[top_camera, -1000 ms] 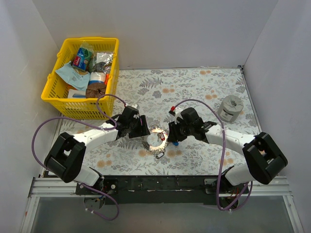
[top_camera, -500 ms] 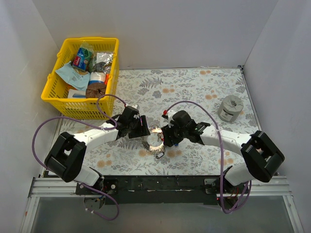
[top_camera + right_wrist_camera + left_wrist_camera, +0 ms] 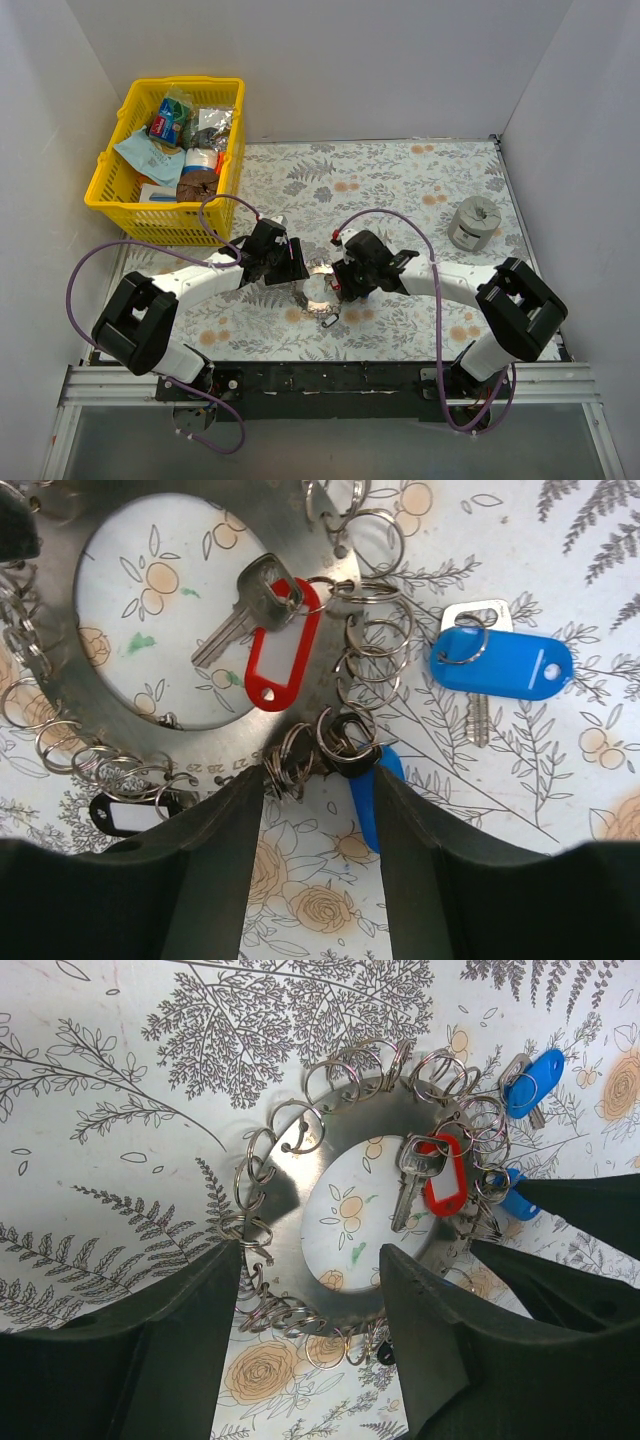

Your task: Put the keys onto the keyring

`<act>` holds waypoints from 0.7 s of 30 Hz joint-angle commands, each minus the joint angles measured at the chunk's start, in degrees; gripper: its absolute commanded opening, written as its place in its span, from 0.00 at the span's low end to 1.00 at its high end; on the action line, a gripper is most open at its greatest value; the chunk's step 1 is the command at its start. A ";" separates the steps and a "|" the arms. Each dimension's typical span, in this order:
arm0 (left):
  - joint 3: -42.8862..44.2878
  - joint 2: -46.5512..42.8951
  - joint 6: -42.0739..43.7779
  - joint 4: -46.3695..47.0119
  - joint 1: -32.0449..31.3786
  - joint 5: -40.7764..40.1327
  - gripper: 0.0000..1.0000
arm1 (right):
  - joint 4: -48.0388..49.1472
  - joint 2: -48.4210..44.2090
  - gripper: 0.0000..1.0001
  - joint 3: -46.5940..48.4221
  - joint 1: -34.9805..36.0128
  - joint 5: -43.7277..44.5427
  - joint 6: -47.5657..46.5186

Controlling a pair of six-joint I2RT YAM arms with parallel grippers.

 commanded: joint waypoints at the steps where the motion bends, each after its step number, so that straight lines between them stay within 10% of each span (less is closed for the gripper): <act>1: -0.90 -0.03 0.09 0.79 -0.35 -0.05 0.57 | -1.64 -1.10 0.55 2.43 0.13 4.26 0.08; 21: 2.08 -3.20 2.46 0.36 -0.26 -3.03 0.59 | 3.54 -16.31 0.56 -3.02 -5.21 -5.66 3.33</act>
